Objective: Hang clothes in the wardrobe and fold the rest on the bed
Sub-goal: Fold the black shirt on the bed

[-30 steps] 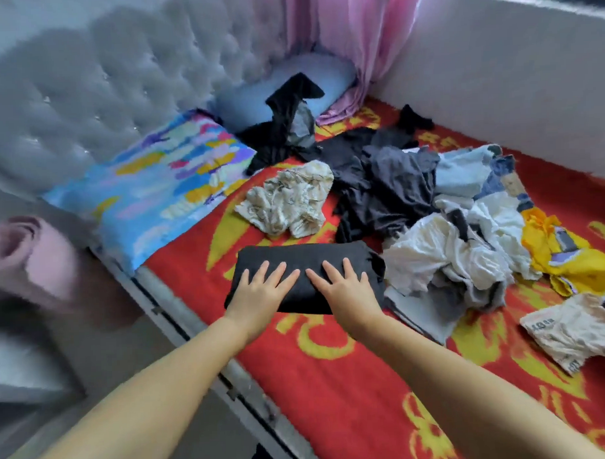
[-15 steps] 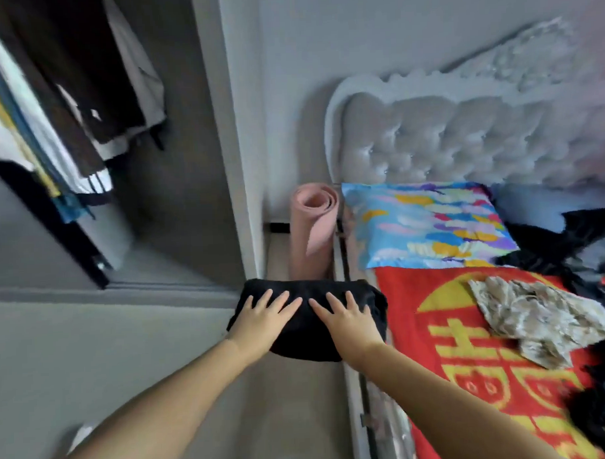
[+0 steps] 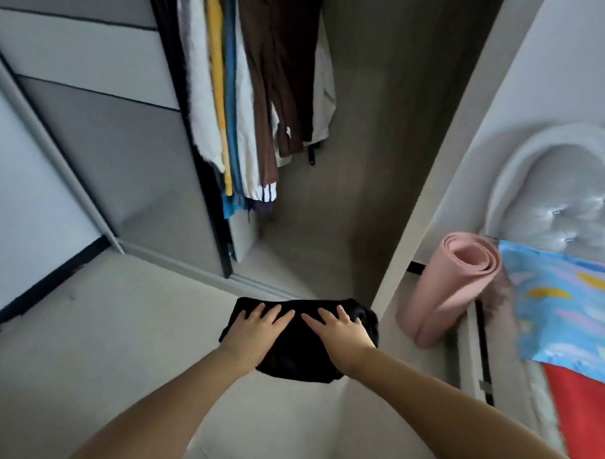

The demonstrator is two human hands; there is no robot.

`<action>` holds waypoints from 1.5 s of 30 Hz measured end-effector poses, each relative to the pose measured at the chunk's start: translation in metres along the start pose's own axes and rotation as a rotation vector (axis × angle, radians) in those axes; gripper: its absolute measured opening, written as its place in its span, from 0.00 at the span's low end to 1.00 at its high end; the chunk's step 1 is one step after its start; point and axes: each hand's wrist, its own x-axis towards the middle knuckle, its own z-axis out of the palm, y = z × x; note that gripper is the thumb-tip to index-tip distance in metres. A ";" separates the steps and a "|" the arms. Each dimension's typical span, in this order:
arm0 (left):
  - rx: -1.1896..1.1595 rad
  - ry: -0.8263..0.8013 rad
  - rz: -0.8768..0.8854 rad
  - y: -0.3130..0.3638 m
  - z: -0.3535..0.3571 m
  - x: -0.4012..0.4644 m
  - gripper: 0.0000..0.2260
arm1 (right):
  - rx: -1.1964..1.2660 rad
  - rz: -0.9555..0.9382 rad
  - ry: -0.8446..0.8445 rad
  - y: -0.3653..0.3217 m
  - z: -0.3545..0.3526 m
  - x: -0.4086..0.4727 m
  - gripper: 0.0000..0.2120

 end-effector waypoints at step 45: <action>-0.028 -0.231 0.431 -0.082 0.256 0.697 0.30 | 0.149 0.430 -0.150 0.299 0.169 0.602 0.31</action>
